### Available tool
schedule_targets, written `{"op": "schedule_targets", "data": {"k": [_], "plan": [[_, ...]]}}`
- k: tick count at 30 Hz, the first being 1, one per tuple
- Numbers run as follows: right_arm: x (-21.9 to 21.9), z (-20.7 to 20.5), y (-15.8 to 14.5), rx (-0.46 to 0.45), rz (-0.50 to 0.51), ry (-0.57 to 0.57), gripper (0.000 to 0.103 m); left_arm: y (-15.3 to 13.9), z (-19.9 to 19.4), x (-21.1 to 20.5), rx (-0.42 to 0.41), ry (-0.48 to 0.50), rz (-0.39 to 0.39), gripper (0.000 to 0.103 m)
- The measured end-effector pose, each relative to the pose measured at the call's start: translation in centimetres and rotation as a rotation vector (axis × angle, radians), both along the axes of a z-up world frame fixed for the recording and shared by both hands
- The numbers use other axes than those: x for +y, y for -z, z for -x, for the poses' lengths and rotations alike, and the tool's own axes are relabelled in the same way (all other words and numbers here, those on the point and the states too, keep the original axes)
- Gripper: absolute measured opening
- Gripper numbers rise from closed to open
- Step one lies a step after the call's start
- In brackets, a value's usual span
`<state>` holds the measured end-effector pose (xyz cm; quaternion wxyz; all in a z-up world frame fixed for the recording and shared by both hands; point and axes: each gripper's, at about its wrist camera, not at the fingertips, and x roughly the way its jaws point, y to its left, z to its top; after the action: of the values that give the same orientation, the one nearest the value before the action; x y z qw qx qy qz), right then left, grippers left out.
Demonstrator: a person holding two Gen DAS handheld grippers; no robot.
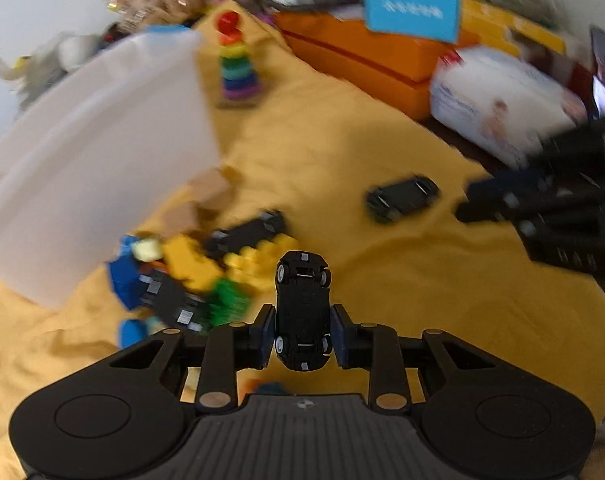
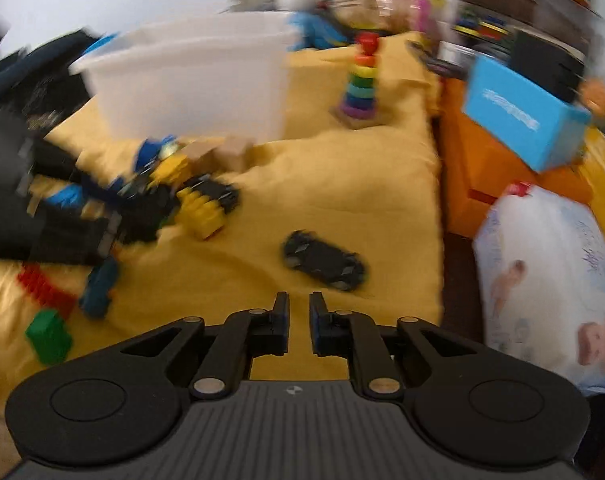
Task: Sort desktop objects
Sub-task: 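Grasp the yellow-black car with the left tool while the right tool grasps the green car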
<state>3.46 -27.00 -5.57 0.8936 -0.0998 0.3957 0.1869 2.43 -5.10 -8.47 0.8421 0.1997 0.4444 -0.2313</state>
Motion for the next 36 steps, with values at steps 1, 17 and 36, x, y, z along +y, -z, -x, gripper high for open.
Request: {"op": "schedule_targets", "data": {"k": [1, 17, 36], "plan": [[-0.2, -0.3, -0.1, -0.006, 0.011, -0.012, 0.021, 0.5, 0.1, -0.3, 0.01, -0.002, -0.009, 0.034], [3.3, -2.8, 4.1, -0.176, 0.321, -0.434, 0.03, 0.9, 2.2, -2.4, -0.088, 0.048, -0.145, 0.04], [-5.1, -4.1, 4.4, 0.496, -0.543, 0.001, 0.019, 1.7, -1.6, 4.6, 0.303, -0.202, 0.388, 0.028]]}}
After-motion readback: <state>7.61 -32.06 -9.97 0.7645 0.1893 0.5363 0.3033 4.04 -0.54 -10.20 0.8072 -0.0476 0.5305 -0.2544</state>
